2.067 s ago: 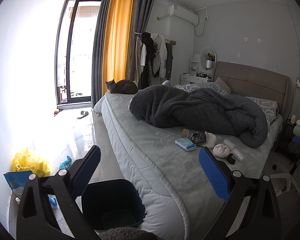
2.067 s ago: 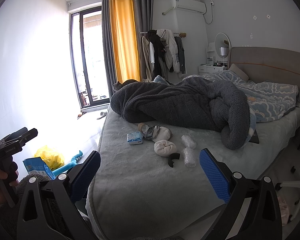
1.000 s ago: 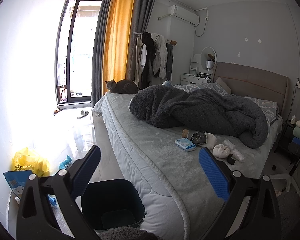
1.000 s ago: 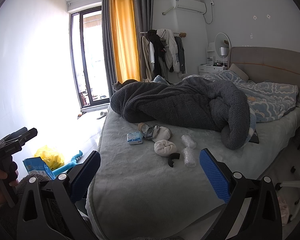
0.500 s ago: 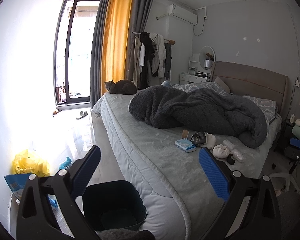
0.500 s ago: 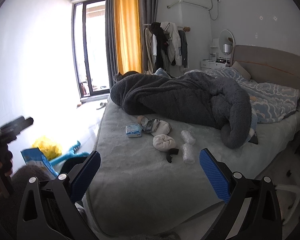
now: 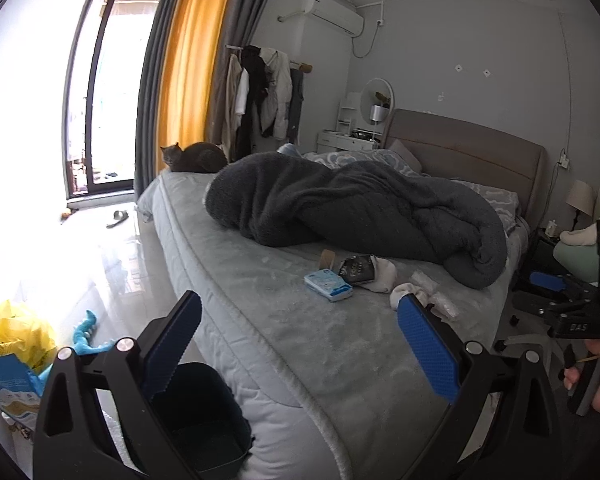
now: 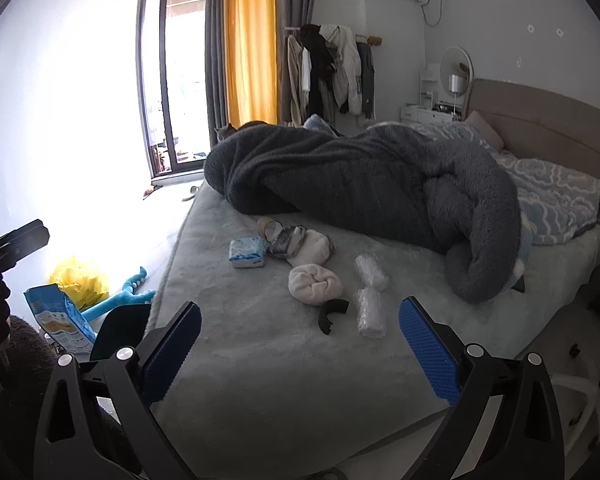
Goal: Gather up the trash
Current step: 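Move the right tool toward the clear bubble-wrap roll on the bed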
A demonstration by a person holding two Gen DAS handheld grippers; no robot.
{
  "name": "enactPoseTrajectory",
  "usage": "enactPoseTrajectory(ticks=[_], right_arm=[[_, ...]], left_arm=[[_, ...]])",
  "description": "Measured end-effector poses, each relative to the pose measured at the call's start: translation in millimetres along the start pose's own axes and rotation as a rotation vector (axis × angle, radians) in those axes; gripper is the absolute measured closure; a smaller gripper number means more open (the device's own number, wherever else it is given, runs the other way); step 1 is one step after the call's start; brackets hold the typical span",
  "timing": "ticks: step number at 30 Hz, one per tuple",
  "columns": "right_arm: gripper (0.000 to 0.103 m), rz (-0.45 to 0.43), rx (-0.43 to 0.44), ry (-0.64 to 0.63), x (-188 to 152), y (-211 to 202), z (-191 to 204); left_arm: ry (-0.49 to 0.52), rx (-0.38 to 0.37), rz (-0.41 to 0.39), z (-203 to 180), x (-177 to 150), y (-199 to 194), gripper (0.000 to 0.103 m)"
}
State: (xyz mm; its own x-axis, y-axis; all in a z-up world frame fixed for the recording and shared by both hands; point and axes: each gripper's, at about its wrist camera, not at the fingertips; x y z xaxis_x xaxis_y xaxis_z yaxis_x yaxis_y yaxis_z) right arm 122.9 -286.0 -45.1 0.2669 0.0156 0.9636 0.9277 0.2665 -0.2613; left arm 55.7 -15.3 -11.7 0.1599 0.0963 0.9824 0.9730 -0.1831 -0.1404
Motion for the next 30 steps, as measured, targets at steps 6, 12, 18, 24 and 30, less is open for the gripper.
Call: enactPoseTrajectory(ticks=[6,12,18,24,30], right_arm=[[0.005,0.084,-0.015,0.001,-16.2,41.7,-23.6],[0.02,0.158,-0.029,0.012,-32.3,67.1,-42.5],[0.031,0.189,-0.021,0.068,-37.5,83.1,-65.2],[0.035,0.235,-0.004,0.096,-44.7,105.9,-81.7],[0.039,0.267,0.016,0.139,-51.2,127.3,-93.3]], left_arm=[[0.017,-0.076,0.049,-11.4,-11.0,40.4,0.004],[0.03,-0.139,0.089,-24.3,-23.1,73.4,0.005],[0.042,-0.204,0.145,-36.4,-42.0,100.6,0.005],[0.004,-0.237,0.172,-43.8,-50.1,122.4,0.005],[0.01,-0.267,0.228,-57.0,-63.5,144.1,0.005]])
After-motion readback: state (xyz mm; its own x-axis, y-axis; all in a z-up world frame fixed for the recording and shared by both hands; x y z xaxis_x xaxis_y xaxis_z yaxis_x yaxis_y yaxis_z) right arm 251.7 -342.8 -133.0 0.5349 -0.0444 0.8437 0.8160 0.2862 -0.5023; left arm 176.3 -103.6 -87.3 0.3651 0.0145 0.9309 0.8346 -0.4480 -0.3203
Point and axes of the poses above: each gripper's, at about its wrist camera, not at the fingertips, and y roughly the way its jaws point, z to its left, x to its top, and after that the axes turned 15 degrees about -z, right-handed
